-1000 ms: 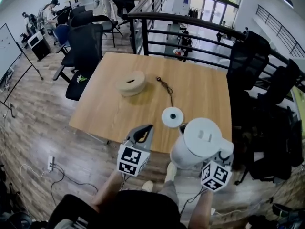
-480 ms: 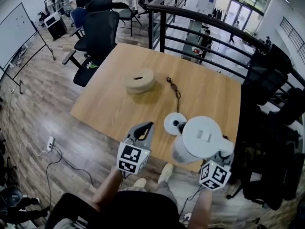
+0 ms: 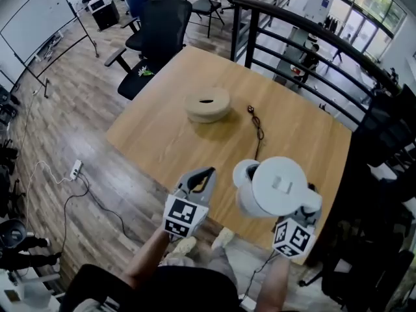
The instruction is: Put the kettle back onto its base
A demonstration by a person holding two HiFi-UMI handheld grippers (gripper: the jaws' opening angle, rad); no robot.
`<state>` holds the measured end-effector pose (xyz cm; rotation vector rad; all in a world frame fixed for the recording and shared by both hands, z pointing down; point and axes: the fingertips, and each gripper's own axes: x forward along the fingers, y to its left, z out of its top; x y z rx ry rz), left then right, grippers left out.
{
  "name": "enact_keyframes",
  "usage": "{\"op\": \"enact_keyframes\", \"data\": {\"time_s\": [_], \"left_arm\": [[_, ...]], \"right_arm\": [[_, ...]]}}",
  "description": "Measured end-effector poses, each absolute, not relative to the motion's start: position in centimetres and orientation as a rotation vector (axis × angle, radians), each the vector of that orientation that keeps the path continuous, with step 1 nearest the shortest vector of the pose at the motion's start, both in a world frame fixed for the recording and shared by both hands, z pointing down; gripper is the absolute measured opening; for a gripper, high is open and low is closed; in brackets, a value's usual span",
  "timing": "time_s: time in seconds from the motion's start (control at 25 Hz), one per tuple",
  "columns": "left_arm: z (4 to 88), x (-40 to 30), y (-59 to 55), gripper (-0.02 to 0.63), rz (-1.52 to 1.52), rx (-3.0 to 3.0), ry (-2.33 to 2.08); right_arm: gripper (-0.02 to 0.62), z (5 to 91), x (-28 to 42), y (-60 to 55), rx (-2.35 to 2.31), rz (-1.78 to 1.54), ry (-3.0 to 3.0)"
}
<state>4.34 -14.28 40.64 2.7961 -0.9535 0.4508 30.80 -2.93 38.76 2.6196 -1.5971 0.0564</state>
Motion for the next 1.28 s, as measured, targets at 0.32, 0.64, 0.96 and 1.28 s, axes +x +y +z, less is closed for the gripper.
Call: {"op": "enact_keyframes", "data": {"time_s": [0.32, 0.64, 0.96, 1.28], "left_arm": [[44.1, 4.1, -15.9, -0.003, 0.484, 2.711, -1.059], [47.1, 4.2, -17.1, -0.003, 0.515, 2.655, -1.106], [49.7, 4.7, -18.1, -0.003, 0.54, 2.621, -1.145], [52.1, 4.9, -18.9, -0.003, 0.562, 2.587, -1.158]], "right_arm": [[0.029, 42.1, 32.0, -8.1, 2.559, 0.036, -1.705], [0.029, 44.9, 32.7, -11.8, 2.528, 0.019, -1.773], [0.029, 48.0, 32.9, -14.6, 2.481, 0.023, -1.83], [0.031, 50.6, 33.2, -16.2, 2.438, 0.011, -1.845]]}}
